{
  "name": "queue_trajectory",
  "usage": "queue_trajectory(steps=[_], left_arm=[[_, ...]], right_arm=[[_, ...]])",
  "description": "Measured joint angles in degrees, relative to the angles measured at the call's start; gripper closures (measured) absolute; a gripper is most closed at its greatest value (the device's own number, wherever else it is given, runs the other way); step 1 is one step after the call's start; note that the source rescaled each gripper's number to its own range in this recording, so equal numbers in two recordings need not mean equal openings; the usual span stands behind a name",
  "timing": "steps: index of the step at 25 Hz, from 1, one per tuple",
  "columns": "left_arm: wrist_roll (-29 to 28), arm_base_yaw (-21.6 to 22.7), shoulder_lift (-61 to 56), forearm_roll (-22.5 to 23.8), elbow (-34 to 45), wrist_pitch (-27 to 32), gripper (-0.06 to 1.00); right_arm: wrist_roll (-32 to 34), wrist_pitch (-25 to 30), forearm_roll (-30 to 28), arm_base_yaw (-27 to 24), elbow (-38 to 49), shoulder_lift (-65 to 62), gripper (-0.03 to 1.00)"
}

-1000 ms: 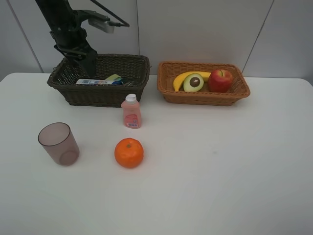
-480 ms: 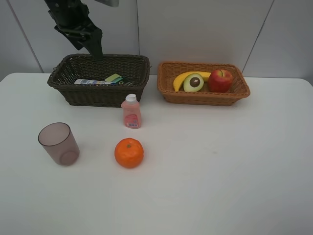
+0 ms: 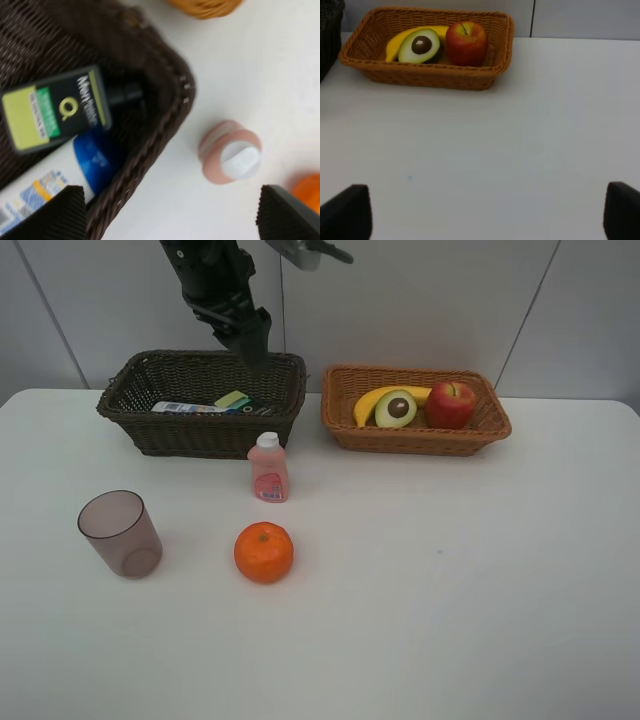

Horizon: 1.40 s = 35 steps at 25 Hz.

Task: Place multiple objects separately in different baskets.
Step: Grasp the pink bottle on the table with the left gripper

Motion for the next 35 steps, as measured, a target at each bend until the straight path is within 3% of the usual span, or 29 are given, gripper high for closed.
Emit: queue_trajectory(steps=[6, 12, 21, 27, 35], left_arm=[[10.43, -5.86, 0.0, 4.55, 0.0, 0.0, 0.03], [22.86, -8.96, 0.4, 4.78, 0.07, -0.05, 0.03], [26.99, -9.23, 4.21, 9.32, 3.99, -0.11, 0.03], [30.87, -9.44, 6.12, 9.67, 3.99, -0.11, 0.03], [31.14, -9.44, 8.34, 9.88, 3.99, -0.16, 0.03]], right_arm=[[0.0, 0.0, 0.0, 0.0, 0.0, 0.0, -0.01], [0.0, 0.0, 0.0, 0.0, 0.0, 0.0, -0.01], [0.0, 0.0, -0.05, 0.0, 0.0, 0.0, -0.01], [0.0, 0.0, -0.05, 0.0, 0.0, 0.0, -0.01], [0.0, 0.0, -0.05, 0.0, 0.0, 0.0, -0.01]])
